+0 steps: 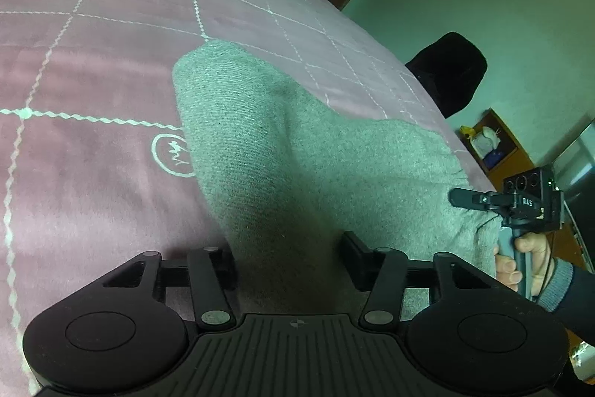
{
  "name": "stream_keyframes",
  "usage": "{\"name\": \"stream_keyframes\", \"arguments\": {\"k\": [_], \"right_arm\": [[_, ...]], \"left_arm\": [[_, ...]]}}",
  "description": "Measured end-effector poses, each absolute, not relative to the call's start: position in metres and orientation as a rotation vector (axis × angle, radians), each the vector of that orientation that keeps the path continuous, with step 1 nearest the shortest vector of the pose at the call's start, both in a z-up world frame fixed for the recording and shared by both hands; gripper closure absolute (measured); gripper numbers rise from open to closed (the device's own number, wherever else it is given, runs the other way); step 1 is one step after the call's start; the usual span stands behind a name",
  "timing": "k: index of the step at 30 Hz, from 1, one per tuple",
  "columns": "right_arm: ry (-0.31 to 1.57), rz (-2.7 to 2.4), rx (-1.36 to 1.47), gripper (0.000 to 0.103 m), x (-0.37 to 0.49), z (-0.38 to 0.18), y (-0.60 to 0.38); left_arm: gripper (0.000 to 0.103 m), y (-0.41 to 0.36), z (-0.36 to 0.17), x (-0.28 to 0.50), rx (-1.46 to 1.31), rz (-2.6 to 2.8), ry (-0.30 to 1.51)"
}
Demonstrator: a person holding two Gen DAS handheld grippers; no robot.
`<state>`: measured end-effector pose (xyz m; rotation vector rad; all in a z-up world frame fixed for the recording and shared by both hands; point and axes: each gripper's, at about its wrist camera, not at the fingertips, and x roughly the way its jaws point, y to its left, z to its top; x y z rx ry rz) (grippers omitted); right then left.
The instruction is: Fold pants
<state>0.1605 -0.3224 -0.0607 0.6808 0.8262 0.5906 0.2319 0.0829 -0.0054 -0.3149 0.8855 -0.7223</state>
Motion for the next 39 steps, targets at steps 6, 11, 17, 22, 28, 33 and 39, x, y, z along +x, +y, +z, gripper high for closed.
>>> {"name": "stream_keyframes", "arguments": {"k": [6,11,17,22,28,33,39], "right_arm": [[0.842,0.61,0.649,0.048,0.169,-0.056,-0.313],[0.799,0.683,0.603,0.052,0.171,-0.024,-0.307],[0.767,0.753,0.549,0.052,0.226,0.01,-0.285],[0.731,0.738,0.576,0.051,0.283,0.019,-0.276],[0.894,0.43,0.503,0.055,0.309,-0.02,-0.276],[0.802,0.517,0.507,0.037,0.278,-0.011,-0.276],[0.951,0.369,0.489,0.026,0.289,-0.035,-0.267]], "left_arm": [[0.078,0.105,-0.017,0.225,-0.518,-0.728,0.814],[0.079,0.113,0.003,0.214,-0.557,-0.749,0.714],[0.079,0.133,0.047,0.255,-0.538,-0.696,0.641],[0.075,0.132,0.07,0.293,-0.48,-0.63,0.623],[0.068,0.115,0.044,0.281,-0.28,-0.371,0.754],[0.054,0.116,0.035,0.254,-0.273,-0.327,0.761],[0.043,0.108,0.04,0.249,-0.172,-0.261,0.765]]}}
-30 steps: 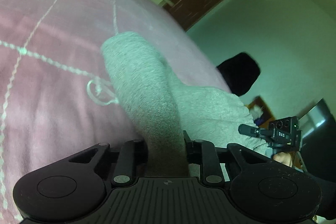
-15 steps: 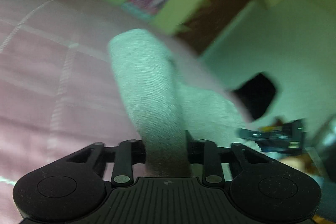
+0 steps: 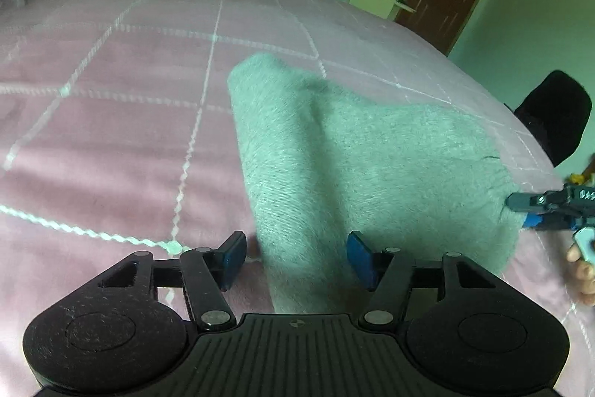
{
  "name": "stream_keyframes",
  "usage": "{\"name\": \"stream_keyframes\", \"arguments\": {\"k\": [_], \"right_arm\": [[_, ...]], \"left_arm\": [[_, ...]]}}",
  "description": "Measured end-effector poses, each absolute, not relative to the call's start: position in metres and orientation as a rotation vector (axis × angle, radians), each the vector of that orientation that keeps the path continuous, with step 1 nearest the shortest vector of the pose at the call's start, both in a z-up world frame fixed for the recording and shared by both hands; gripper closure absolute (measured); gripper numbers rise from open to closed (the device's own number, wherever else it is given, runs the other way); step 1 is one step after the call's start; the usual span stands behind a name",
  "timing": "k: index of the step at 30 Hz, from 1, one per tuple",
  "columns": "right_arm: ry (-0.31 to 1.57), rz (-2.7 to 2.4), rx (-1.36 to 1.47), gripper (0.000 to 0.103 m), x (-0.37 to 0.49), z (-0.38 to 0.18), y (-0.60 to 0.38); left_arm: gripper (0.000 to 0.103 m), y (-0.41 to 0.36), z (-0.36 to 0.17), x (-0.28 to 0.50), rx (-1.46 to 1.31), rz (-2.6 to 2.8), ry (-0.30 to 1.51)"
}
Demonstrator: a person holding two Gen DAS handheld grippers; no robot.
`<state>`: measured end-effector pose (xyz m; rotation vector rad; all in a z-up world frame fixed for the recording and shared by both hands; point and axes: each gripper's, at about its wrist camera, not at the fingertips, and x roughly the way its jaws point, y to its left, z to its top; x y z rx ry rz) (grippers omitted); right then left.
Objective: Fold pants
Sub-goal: 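Open the right gripper and release the folded pants on the bed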
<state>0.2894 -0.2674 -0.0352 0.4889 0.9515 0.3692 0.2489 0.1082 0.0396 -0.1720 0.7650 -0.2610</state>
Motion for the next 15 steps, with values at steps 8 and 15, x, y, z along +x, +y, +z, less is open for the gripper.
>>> {"name": "stream_keyframes", "arguments": {"k": [8,15], "right_arm": [[0.808,0.423,0.334,0.021,0.21,0.007,-0.27],[0.705,0.431,0.242,0.016,0.116,0.037,-0.266]], "left_arm": [[0.023,0.09,0.077,0.158,-0.012,-0.207,0.643],[0.016,0.073,0.102,0.082,0.011,-0.168,0.576]]}}
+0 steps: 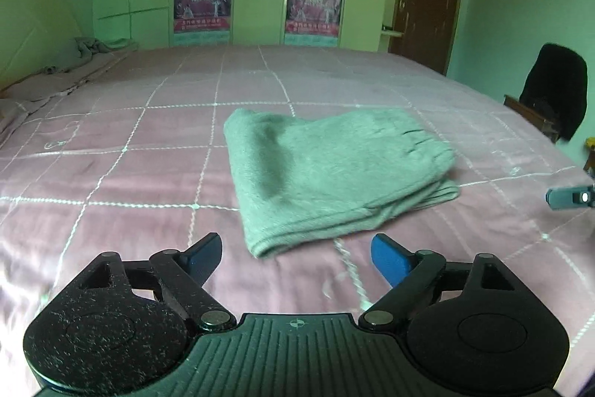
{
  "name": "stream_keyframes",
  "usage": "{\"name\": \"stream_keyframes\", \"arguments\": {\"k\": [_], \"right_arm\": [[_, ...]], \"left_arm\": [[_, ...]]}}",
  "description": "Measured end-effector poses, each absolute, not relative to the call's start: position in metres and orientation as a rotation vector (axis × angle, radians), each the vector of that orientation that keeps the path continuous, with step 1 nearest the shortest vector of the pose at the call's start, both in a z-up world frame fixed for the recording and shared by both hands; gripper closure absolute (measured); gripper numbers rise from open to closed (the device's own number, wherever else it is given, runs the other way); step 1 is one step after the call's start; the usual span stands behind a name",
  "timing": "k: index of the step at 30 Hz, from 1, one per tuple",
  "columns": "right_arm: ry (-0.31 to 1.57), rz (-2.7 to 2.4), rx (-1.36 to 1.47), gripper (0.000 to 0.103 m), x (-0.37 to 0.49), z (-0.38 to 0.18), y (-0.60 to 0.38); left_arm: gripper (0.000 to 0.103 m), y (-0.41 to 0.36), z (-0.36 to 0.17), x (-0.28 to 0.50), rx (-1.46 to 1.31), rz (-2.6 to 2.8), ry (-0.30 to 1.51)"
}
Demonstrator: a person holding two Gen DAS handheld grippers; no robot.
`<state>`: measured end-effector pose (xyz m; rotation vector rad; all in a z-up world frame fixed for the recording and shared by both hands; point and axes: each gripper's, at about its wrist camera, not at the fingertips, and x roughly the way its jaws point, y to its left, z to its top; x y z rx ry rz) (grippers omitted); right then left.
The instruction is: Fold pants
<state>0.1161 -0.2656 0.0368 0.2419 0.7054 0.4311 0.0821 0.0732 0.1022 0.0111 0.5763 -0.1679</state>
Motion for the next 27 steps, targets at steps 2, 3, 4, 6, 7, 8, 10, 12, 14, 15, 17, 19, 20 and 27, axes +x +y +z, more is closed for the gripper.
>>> {"name": "stream_keyframes", "arguments": {"k": [2,3,4,6,7,8,10,12,14,15,17,19,20,27], "right_arm": [[0.68,0.414,0.232,0.016,0.094,0.044,-0.264],[0.67,0.408,0.225,0.015,0.085,0.048,-0.262],[0.655,0.402,0.222,0.014,0.076,0.052,-0.262],[0.631,0.394,0.23,0.011,0.061,0.057,-0.26],[0.618,0.387,0.234,0.011,0.055,0.06,-0.257],[0.608,0.382,0.237,0.01,0.047,0.063,-0.256],[0.589,0.366,0.236,0.009,0.032,0.069,-0.251],[0.582,0.355,0.214,0.008,0.019,0.073,-0.246],[0.566,0.322,0.195,0.008,0.006,0.077,-0.242],[0.555,0.309,0.199,0.008,0.001,0.08,-0.242],[0.542,0.285,0.225,0.008,-0.008,0.083,-0.244],[0.533,0.278,0.254,0.007,-0.015,0.085,-0.244],[0.529,0.276,0.254,0.007,-0.019,0.086,-0.242],[0.5,0.299,0.18,0.007,-0.034,0.1,-0.217]], "left_arm": [[0.016,0.07,0.11,0.067,-0.002,-0.161,0.563],[0.016,0.069,0.114,0.058,-0.004,-0.157,0.555],[0.016,0.067,0.117,0.049,-0.001,-0.152,0.551],[0.016,0.061,0.121,0.032,0.015,-0.151,0.549],[0.016,0.058,0.123,0.024,0.024,-0.148,0.541],[0.016,0.055,0.126,0.015,0.031,-0.147,0.533],[0.015,0.052,0.131,0.0,0.027,-0.139,0.522],[0.015,0.05,0.136,-0.013,0.005,-0.145,0.517],[0.014,0.048,0.141,-0.024,-0.004,-0.152,0.511],[0.013,0.046,0.144,-0.029,0.002,-0.159,0.508],[0.013,0.043,0.149,-0.037,0.013,-0.166,0.496],[0.012,0.041,0.156,-0.045,0.003,-0.165,0.489],[0.012,0.041,0.159,-0.049,-0.009,-0.166,0.486],[0.01,0.029,0.18,-0.069,-0.021,-0.194,0.431]]}}
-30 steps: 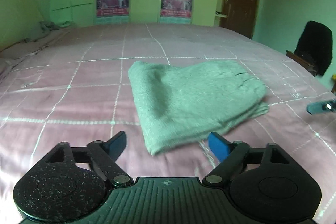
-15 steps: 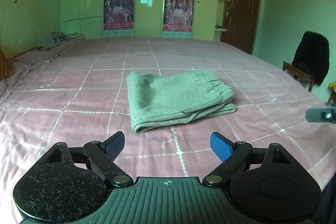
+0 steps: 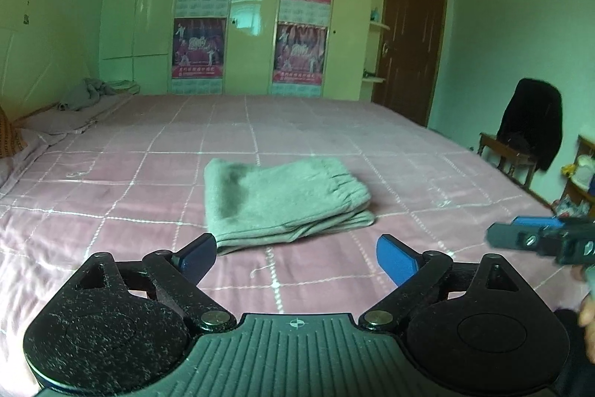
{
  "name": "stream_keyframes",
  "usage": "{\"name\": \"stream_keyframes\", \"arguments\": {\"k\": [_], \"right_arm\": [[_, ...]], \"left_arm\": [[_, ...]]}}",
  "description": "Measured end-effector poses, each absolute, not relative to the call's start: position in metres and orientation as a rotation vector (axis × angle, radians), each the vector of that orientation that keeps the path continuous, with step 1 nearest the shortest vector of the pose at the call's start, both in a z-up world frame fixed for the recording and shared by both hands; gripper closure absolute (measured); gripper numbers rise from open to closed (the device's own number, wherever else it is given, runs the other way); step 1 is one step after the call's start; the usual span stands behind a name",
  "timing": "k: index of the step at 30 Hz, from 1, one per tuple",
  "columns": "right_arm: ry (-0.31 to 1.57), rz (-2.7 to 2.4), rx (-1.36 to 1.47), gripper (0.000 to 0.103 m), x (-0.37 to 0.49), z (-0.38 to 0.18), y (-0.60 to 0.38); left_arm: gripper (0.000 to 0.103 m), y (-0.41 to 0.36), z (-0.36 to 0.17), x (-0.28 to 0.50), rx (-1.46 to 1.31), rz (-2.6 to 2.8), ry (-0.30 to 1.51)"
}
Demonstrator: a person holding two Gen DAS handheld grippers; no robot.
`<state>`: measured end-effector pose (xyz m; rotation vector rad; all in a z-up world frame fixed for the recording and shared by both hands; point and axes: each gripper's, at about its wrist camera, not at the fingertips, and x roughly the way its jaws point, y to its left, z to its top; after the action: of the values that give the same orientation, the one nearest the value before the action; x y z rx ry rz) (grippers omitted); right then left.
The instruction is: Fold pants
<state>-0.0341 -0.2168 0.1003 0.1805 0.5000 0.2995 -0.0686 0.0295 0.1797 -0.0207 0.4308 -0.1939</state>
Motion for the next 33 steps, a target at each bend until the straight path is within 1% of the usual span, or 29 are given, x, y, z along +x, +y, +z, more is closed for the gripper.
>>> {"name": "stream_keyframes", "arguments": {"k": [6,17,27,33], "right_arm": [[0.488,0.292,0.154,0.007,-0.041,0.102,-0.209],[0.481,0.272,0.143,0.007,-0.043,0.103,-0.207],[0.52,0.225,0.052,0.007,-0.047,0.092,-0.196],[0.51,0.237,0.037,0.007,-0.054,0.097,-0.193]], "left_arm": [[0.01,0.021,0.179,-0.074,-0.019,-0.199,0.411],[0.01,0.02,0.17,-0.075,-0.033,-0.212,0.433],[0.009,0.014,0.163,-0.084,-0.028,-0.216,0.45],[0.008,0.012,0.176,-0.092,0.001,-0.212,0.419]]}}
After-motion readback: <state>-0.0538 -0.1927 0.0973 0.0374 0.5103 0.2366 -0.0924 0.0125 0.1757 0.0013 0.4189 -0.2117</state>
